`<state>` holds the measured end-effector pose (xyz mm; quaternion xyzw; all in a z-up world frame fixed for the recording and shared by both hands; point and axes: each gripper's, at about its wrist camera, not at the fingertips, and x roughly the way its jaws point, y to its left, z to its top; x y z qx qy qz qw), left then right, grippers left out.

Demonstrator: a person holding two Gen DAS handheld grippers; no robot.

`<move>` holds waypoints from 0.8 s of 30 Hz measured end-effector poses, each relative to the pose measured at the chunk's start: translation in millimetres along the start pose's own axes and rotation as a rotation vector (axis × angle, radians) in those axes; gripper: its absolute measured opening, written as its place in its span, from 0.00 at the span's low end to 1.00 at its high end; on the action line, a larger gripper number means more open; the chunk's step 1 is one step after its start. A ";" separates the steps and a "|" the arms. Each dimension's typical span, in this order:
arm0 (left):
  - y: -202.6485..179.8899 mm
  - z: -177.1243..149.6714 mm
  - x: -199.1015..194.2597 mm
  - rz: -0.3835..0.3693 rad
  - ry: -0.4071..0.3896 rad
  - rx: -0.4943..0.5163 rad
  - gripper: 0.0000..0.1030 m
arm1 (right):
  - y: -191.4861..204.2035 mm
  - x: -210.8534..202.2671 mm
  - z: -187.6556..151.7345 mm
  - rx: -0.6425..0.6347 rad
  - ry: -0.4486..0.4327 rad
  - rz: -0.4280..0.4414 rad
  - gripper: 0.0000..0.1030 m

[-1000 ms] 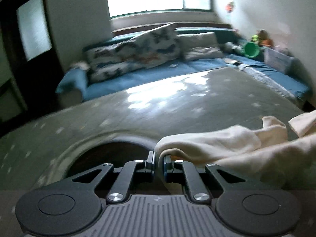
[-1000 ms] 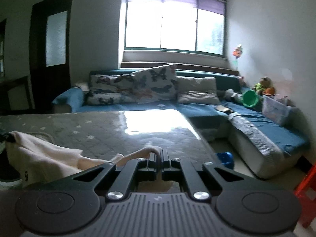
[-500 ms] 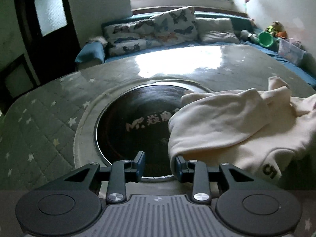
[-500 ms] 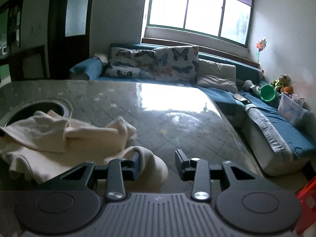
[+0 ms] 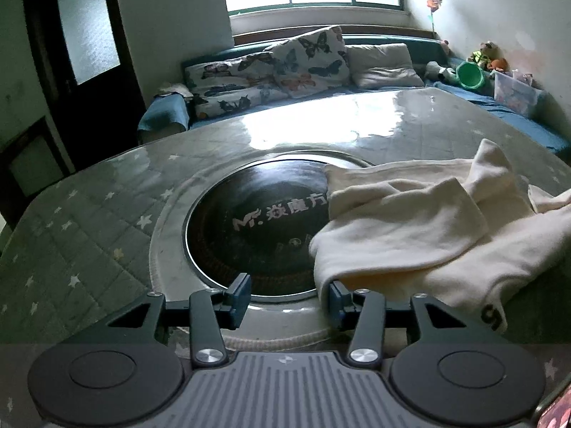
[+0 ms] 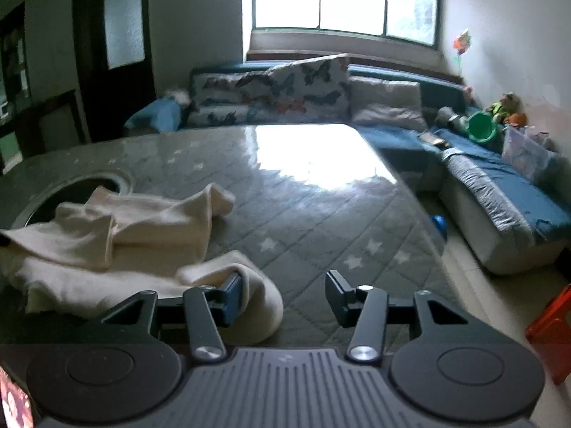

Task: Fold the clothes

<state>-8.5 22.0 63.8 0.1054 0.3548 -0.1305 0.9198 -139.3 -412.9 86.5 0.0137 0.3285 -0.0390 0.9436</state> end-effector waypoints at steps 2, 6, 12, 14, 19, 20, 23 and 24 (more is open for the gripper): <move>3.2 2.8 -0.8 -0.014 -0.005 -0.019 0.46 | -2.0 -0.3 3.7 0.000 -0.013 -0.003 0.48; 11.3 13.6 6.9 0.018 -0.006 -0.055 0.48 | -1.7 5.8 12.4 0.007 -0.041 -0.019 0.50; 18.4 9.7 21.7 0.040 0.052 -0.051 0.59 | -0.9 21.8 10.2 -0.019 0.035 0.003 0.58; 18.8 2.4 20.7 0.031 0.060 -0.026 0.64 | 0.7 19.5 4.2 -0.052 0.056 0.018 0.60; 17.1 -10.9 17.3 0.025 0.079 0.021 0.74 | -4.6 10.9 -5.0 -0.079 0.105 0.052 0.65; 16.4 -12.9 16.9 0.021 0.084 0.031 0.76 | -6.2 9.7 -7.2 -0.087 0.124 0.065 0.66; 11.9 -19.9 15.9 0.014 0.098 0.066 0.77 | -7.9 6.2 -13.3 -0.110 0.154 0.089 0.66; 10.0 -22.5 14.7 0.011 0.099 0.078 0.78 | -8.1 5.1 -14.9 -0.121 0.167 0.096 0.66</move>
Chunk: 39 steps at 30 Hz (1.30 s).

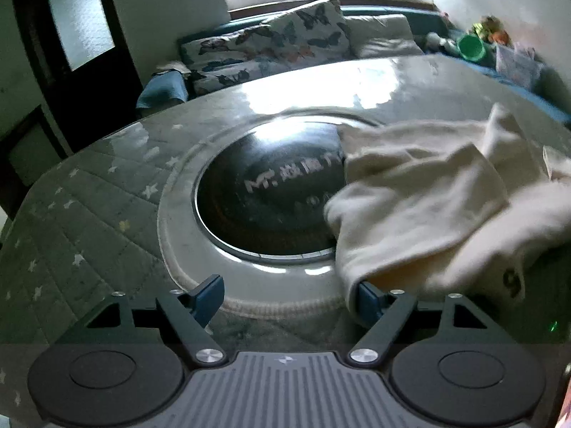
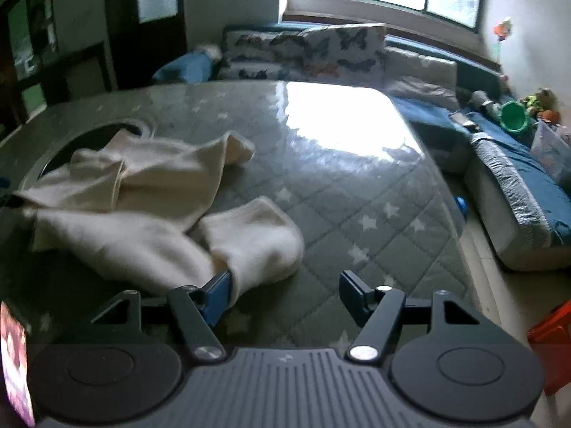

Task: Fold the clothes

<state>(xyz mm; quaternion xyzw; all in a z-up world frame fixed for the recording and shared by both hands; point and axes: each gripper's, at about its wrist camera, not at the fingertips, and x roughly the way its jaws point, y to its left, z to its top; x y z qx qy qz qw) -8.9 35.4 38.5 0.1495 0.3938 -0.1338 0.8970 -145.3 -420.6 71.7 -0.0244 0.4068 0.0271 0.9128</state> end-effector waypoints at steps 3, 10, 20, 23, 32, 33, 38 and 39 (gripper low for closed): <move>0.0 -3.9 -4.4 0.016 -0.013 -0.004 0.81 | 2.3 -1.9 -3.2 -0.021 0.019 -0.049 0.66; 6.5 -6.4 -23.4 0.002 -0.062 -0.040 0.79 | -0.2 -22.2 -7.9 0.046 -0.045 0.008 0.65; 0.7 -17.4 -45.3 -0.056 -0.099 -0.002 0.64 | 50.5 -5.4 -14.9 0.005 -0.042 0.239 0.41; -11.0 -19.9 -47.7 -0.122 -0.102 0.025 0.56 | 70.1 8.3 -15.3 -0.031 -0.014 0.303 0.35; -63.4 -25.6 -31.1 -0.273 -0.073 0.167 0.51 | 115.7 45.8 -13.9 -0.128 0.034 0.376 0.35; -67.4 -25.4 -27.9 -0.287 -0.067 0.169 0.51 | 117.7 48.6 -13.0 -0.130 0.032 0.377 0.35; -81.5 -25.0 -12.9 -0.343 -0.043 0.167 0.51 | 121.4 55.7 -4.5 -0.126 0.006 0.379 0.35; -84.8 -25.2 -11.8 -0.347 -0.049 0.173 0.51 | 122.6 56.6 -2.7 -0.129 -0.006 0.378 0.35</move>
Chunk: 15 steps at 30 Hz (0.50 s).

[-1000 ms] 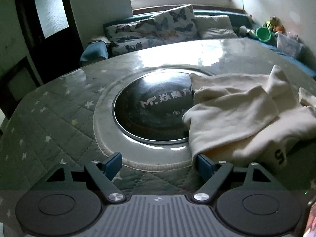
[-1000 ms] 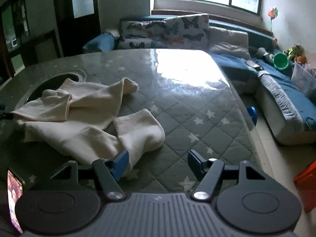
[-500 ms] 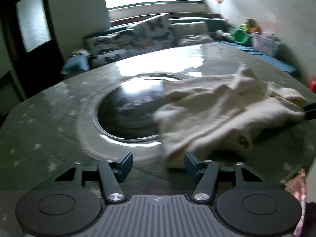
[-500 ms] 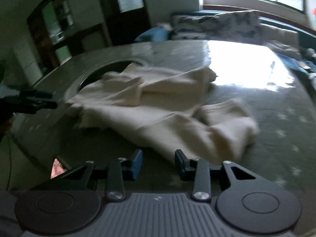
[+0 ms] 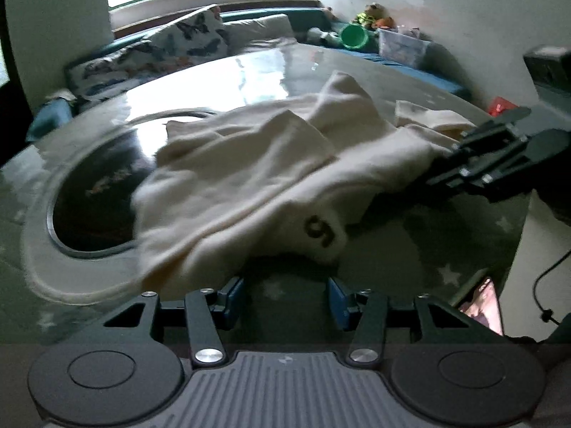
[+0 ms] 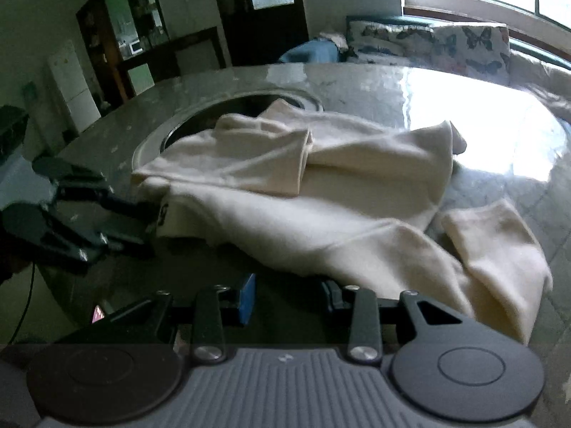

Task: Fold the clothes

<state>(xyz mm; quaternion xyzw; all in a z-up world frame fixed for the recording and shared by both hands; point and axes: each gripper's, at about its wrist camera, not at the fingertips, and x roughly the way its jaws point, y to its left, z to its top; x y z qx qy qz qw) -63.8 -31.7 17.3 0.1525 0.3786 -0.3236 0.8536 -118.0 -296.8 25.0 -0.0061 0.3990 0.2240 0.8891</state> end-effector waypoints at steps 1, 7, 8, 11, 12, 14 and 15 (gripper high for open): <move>-0.9 1.5 1.4 -0.005 -0.004 -0.002 0.51 | -0.6 -1.8 2.5 0.001 -0.013 -0.001 0.35; 1.3 16.9 6.6 -0.002 -0.039 -0.023 0.51 | -8.0 -11.0 21.3 0.032 -0.095 0.002 0.35; 2.5 20.3 6.9 0.000 -0.046 -0.029 0.51 | -9.7 -10.9 24.5 0.037 -0.103 0.000 0.35; 8.2 31.7 6.4 0.011 -0.071 -0.054 0.51 | -16.1 -9.7 34.0 0.060 -0.130 -0.002 0.35; 10.7 35.2 4.8 0.012 -0.081 -0.064 0.51 | -18.7 -9.5 37.0 0.078 -0.143 0.006 0.35; 15.3 42.3 2.3 0.020 -0.101 -0.081 0.51 | -23.8 -9.0 42.9 0.113 -0.167 0.021 0.35; 17.5 45.9 1.6 0.027 -0.111 -0.087 0.51 | -25.6 -8.7 45.5 0.122 -0.179 0.022 0.35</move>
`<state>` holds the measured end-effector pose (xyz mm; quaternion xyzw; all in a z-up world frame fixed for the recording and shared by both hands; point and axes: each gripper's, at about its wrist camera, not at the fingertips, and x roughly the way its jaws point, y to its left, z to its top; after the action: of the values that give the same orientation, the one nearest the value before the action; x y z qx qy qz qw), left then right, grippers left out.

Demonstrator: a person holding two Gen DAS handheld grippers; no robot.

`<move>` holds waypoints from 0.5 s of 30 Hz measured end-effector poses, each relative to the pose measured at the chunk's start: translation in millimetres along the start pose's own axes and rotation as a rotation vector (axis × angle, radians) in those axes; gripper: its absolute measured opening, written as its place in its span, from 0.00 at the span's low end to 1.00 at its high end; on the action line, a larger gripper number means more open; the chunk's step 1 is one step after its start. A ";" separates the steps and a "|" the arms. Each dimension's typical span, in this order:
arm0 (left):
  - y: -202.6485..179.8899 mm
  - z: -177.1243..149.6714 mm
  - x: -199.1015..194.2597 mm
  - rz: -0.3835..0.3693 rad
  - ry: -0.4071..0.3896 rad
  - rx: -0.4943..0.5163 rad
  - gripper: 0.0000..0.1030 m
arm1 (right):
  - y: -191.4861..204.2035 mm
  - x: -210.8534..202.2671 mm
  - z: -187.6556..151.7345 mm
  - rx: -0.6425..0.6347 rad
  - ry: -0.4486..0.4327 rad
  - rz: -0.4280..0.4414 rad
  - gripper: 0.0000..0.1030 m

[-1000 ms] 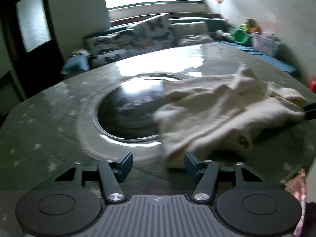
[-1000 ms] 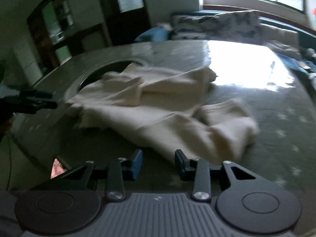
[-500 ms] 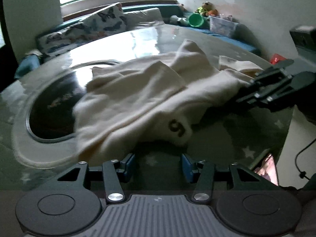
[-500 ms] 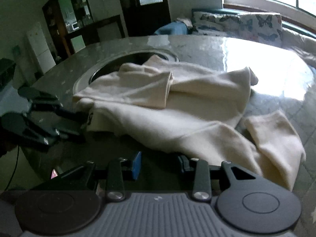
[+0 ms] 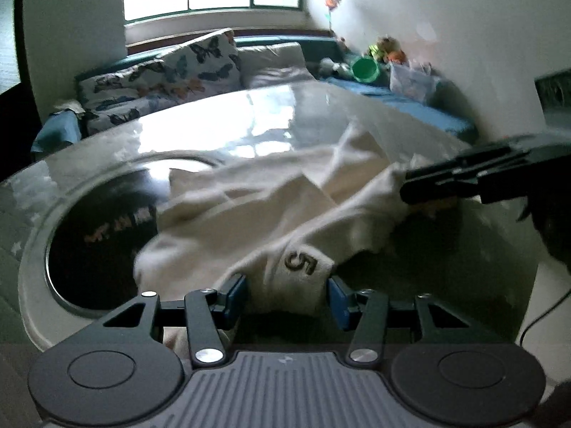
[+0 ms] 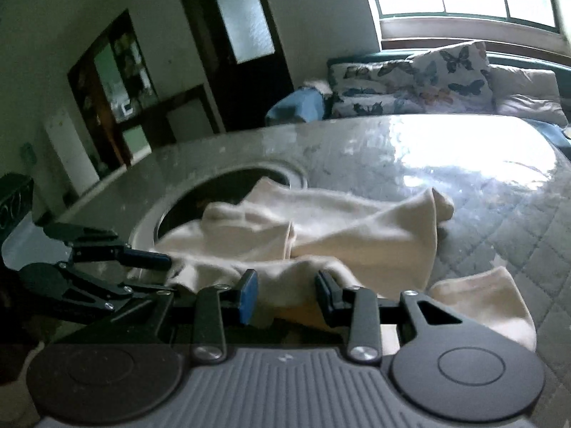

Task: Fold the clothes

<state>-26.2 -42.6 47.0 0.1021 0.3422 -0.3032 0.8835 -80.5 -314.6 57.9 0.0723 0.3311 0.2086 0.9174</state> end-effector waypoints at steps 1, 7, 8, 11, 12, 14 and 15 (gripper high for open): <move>1.8 3.8 -0.2 0.007 -0.011 -0.005 0.52 | -1.3 1.0 2.3 0.007 -0.011 -0.002 0.35; 20.3 17.7 14.7 0.061 -0.012 -0.071 0.52 | -4.4 11.4 6.6 0.023 -0.020 -0.015 0.35; 22.0 16.9 15.5 0.059 -0.010 -0.074 0.52 | -3.8 10.8 5.4 0.021 -0.018 -0.012 0.35; 25.3 13.0 16.9 0.068 -0.006 -0.070 0.53 | -0.1 6.4 -1.4 0.011 0.000 0.002 0.35; 25.9 12.2 17.2 0.072 -0.005 -0.069 0.53 | 0.9 5.5 -3.5 0.006 0.005 0.005 0.35; 26.9 11.4 17.3 0.077 -0.005 -0.069 0.53 | 3.6 3.2 -10.5 0.011 0.013 0.016 0.35; 27.5 11.4 16.9 0.076 -0.007 -0.071 0.53 | 3.8 3.1 -12.5 0.017 0.016 0.023 0.35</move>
<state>6.4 -33.0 43.4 0.0827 0.3456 -0.2575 0.8986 -87.6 -309.9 47.5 0.0822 0.3392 0.2170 0.9117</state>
